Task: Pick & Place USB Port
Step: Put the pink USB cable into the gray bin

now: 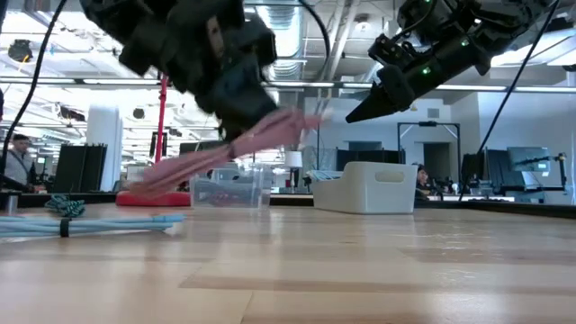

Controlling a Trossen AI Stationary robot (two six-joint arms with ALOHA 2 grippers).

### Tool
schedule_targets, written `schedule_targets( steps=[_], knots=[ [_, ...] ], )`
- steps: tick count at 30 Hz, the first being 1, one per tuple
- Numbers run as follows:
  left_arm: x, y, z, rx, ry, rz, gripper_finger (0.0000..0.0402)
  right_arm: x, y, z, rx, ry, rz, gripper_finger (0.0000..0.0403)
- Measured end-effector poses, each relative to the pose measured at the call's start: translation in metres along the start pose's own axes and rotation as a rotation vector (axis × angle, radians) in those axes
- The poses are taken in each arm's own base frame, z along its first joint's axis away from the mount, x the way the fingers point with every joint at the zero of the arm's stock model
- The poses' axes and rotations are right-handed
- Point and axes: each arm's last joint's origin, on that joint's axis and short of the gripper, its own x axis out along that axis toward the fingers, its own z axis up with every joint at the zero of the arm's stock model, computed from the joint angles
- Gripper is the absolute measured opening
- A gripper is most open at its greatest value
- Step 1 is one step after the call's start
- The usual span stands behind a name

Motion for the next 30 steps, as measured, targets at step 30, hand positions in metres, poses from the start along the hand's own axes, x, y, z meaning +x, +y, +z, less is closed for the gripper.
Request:
schedule_targets(
  steps=[30],
  knots=[
    [-0.143,0.078,0.075,0.339,-0.250,0.974,0.0004,0.000,0.001,-0.002,-0.004,0.025,0.002,0.0007]
  ],
)
